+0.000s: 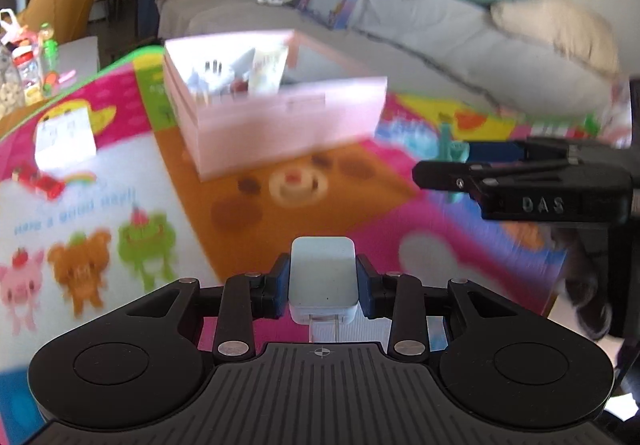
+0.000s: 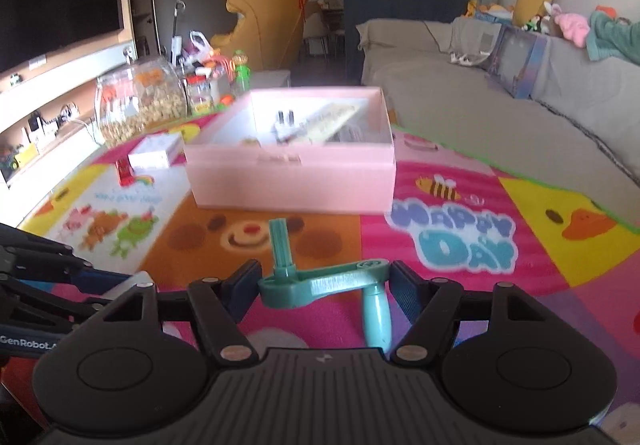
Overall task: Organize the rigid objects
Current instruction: 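Lift the white charger with the left tool while the right tool grasps the teal toy, then drop the charger into the pink box with left tool while right drops teal toy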
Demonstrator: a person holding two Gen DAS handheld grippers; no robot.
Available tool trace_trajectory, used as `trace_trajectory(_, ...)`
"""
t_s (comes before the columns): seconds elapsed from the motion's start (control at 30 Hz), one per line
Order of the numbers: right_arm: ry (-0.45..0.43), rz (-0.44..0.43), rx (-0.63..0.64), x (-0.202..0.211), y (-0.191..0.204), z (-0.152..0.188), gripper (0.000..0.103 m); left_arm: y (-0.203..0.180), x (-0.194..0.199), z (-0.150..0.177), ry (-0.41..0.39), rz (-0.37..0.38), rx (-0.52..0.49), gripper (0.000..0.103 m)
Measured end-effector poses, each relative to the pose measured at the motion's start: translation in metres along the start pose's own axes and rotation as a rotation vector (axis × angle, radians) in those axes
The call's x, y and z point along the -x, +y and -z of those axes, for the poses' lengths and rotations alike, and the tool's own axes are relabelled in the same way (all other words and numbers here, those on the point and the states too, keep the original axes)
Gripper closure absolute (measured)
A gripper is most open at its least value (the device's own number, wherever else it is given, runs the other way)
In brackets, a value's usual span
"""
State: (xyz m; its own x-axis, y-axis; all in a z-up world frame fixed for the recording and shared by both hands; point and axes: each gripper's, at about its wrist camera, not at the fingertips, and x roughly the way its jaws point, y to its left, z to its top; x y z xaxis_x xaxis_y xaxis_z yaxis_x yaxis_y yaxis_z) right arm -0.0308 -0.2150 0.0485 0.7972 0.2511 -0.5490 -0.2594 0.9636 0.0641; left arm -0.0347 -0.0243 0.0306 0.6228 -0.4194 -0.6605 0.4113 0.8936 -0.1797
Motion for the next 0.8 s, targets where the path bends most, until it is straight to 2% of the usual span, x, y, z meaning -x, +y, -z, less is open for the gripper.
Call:
trace_trajectory(0.1,-0.088,0.006,0.004,0.007,0.002,-0.032,0.033,0.01,0.012,-0.043,-0.111,0.0,0.012,0.066)
trace_trajectory(0.23,-0.221,0.039,0.001,0.002,0.004,-0.085,0.032,0.024,0.022,-0.115,-0.276,0.01,0.04,0.066)
trace_trajectory(0.33,-0.25,-0.048,-0.032,-0.015,-0.004,-0.125,0.032,0.04,0.007,-0.167,-0.282,0.057,0.091,0.067)
trace_trajectory(0.4,-0.219,-0.035,-0.066,-0.029,-0.009,-0.141,0.032,0.05,-0.004,-0.185,-0.267,0.043,0.12,0.067)
trace_trajectory(0.5,-0.191,-0.019,-0.079,-0.037,-0.013,-0.145,0.032,0.065,-0.012,-0.183,-0.266,0.036,0.143,0.067)
trace_trajectory(0.6,-0.17,-0.014,-0.059,-0.041,-0.011,-0.135,0.032,0.089,-0.013,-0.158,-0.255,0.005,0.175,0.067)
trace_trajectory(0.7,-0.122,-0.029,-0.035,-0.051,-0.002,-0.128,0.032,0.124,-0.002,-0.119,-0.279,-0.09,0.256,0.067)
trace_trajectory(0.8,-0.076,-0.063,0.009,-0.066,0.02,-0.128,0.032,0.164,0.021,-0.078,-0.303,-0.23,0.371,0.067)
